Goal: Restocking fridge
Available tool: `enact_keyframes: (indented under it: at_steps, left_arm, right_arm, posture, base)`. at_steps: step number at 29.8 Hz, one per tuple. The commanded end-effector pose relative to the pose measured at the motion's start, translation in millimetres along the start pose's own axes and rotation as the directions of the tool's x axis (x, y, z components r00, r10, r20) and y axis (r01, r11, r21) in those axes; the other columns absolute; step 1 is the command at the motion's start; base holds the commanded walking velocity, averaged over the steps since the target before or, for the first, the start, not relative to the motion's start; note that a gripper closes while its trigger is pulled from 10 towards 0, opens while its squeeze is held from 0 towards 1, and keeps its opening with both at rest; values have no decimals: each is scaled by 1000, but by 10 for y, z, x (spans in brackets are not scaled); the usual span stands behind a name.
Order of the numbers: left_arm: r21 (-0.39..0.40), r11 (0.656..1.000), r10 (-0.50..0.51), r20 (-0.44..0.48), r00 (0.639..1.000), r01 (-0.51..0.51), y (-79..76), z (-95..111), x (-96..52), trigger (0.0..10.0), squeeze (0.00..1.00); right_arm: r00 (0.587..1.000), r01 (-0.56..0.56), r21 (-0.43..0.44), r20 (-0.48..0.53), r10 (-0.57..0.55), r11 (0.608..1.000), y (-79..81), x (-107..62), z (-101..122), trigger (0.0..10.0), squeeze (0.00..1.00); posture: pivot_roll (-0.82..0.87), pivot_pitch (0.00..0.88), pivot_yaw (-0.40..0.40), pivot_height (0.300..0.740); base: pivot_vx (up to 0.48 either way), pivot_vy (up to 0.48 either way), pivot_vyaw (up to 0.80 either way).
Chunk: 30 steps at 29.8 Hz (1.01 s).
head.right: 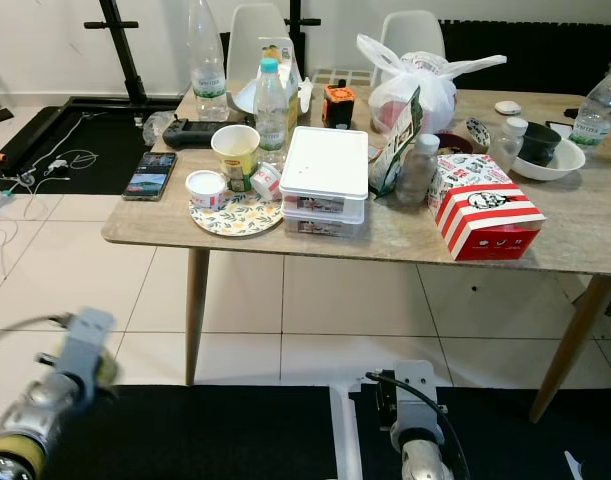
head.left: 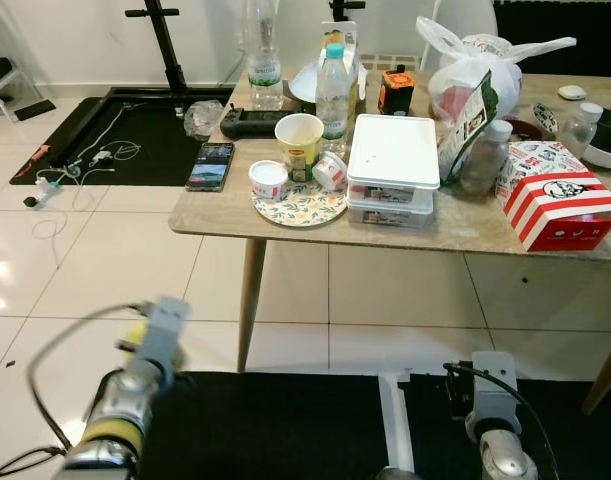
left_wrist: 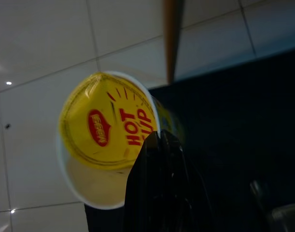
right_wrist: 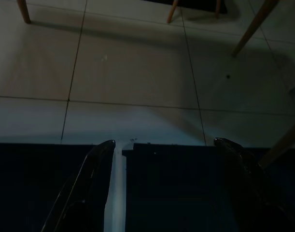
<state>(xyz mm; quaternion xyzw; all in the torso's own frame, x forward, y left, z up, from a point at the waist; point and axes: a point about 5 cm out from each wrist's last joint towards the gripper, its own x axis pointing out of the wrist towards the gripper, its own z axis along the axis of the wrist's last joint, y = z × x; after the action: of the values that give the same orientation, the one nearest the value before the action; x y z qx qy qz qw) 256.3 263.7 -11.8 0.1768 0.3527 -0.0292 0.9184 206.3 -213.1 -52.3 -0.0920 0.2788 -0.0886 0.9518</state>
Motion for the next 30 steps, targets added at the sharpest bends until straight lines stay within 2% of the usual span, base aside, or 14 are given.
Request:
enact_keyframes:
  at_steps: [1, 2, 4, 8, 14, 19, 24, 30]
  left_arm:
    - [13, 999, -32, -4, 999, 32, -71, -67, -6, 10000, 0]
    - [24, 999, -40, -6, 999, 40, -127, -115, -10, 10000, 0]
    - [24, 999, -40, -6, 999, 40, -127, -115, -10, 10000, 0]
    - [19, 998, -52, 41, 998, 51, -366, -215, -31, 10000, 0]
    - [10, 997, -74, 38, 997, 74, -490, -291, -47, 10000, 0]
    - [9, 997, -80, 39, 996, 80, -534, -314, -50, 10000, 0]
    - [-24, 998, -65, 41, 997, 66, -540, -326, -53, 10000, 0]
    - [-5, 998, -64, 42, 997, 64, -555, -332, -53, 10000, 0]
  right_arm:
    - [999, -6, -17, -35, 5, 1000, -9, -28, -79, 10000, 0]
    - [999, -6, -22, -46, 5, 1000, -18, -41, -110, 10000, 0]
    - [999, -6, -22, -46, 5, 1000, -18, -41, -110, 10000, 0]
    - [995, -11, -24, -104, 9, 1000, -63, -92, -239, 10000, 0]
    - [991, -15, -20, -132, 12, 1000, -80, -108, -285, 10000, 0]
    - [989, -20, -23, -146, 16, 1000, -83, -118, -310, 10000, 0]
    - [988, -29, -30, -153, 24, 999, -77, -127, -327, 10000, 0]
    - [987, -32, -29, -158, 27, 999, -77, -132, -337, 10000, 0]
  posture:
    - [-3, 68, 8, 740]
    - [-5, 67, 7, 740]
    - [-5, 67, 7, 740]
    - [-6, 67, 2, 740]
    - [-5, 67, -1, 740]
    - [-7, 67, -2, 740]
    - [-7, 67, -3, 740]
    - [-6, 67, -3, 740]
  base:
    - [0, 0, 0]
    - [0, 0, 0]
    - [0, 0, 0]
    - [0, 0, 0]
    - [0, 0, 0]
    - [0, 0, 0]
    - [0, 0, 0]
    - [0, 0, 0]
